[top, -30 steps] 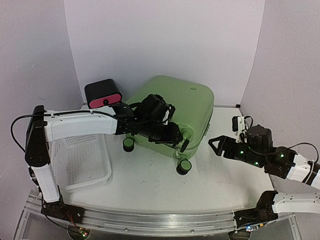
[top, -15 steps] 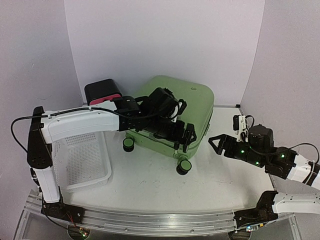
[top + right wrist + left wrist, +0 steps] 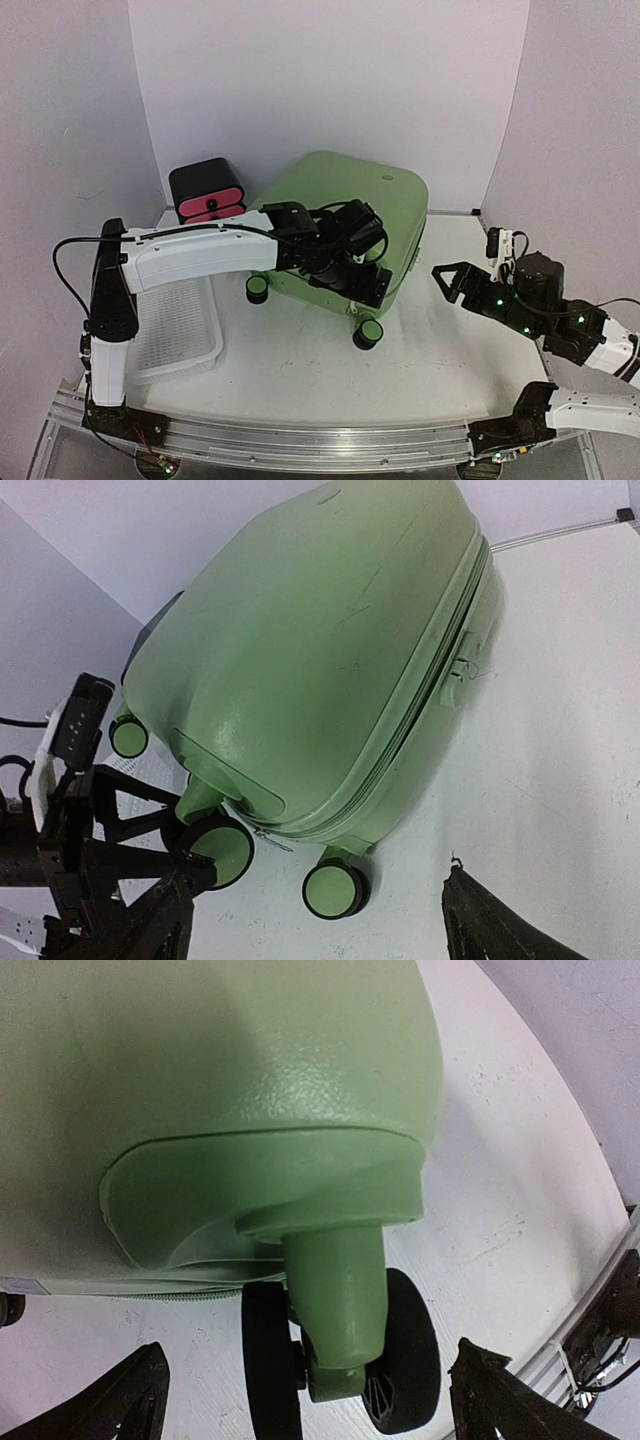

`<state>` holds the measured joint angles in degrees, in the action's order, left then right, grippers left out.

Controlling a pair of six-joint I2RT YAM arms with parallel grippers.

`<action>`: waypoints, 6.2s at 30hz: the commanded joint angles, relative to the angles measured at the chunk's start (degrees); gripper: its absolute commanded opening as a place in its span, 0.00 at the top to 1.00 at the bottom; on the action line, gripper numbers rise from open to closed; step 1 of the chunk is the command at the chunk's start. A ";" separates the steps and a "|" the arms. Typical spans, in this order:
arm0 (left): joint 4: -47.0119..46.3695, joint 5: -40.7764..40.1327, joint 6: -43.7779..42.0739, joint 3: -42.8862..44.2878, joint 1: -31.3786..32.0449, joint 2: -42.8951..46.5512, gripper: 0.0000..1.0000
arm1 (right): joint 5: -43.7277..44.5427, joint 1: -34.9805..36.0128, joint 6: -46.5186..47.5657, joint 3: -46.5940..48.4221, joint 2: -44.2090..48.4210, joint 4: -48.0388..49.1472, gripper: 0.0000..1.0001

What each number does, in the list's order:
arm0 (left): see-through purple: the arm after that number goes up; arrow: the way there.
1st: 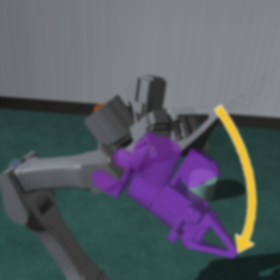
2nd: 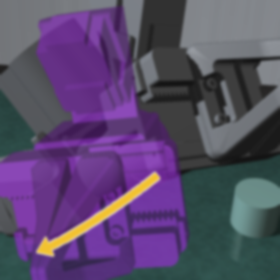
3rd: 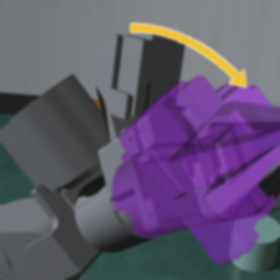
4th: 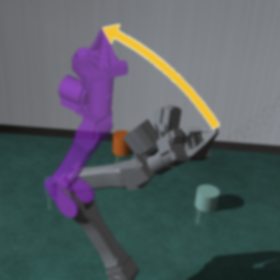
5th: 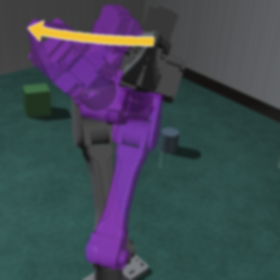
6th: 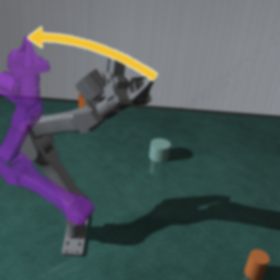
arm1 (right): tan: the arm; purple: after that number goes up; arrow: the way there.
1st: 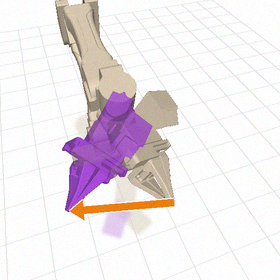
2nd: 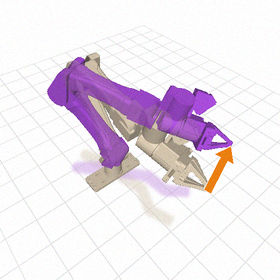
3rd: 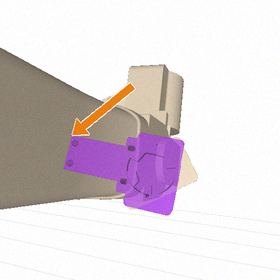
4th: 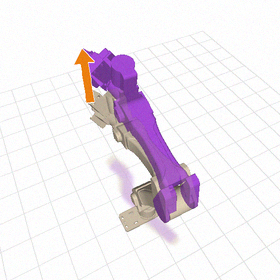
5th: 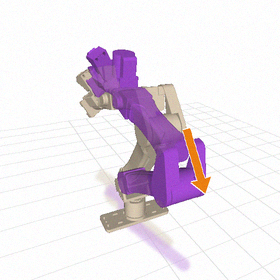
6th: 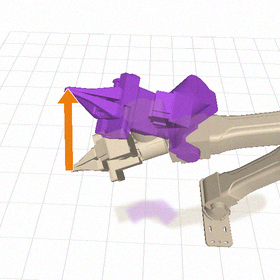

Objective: Open, take out, and arrange the luggage
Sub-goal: Pick up the wheels of luggage from the luggage, then place the wheels of luggage in the luggage.

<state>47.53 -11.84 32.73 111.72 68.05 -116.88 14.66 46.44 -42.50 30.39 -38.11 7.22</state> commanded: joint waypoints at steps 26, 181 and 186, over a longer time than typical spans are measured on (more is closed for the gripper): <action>-8.68 8.53 6.13 5.60 -1.44 5.04 1.00 | -8.85 0.24 10.66 -12.32 -1.42 18.90 0.31; -52.45 9.50 30.95 21.26 -1.44 3.41 1.00 | 38.37 12.26 76.20 1.50 -63.40 122.92 1.00; -52.53 7.91 28.87 17.53 -1.54 6.74 1.00 | 36.51 11.73 75.58 -6.53 -57.60 122.89 1.00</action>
<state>24.23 -1.98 68.60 123.96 64.99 -125.08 51.11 59.05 33.28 28.60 -102.65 90.45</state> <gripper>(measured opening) 0.488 0.006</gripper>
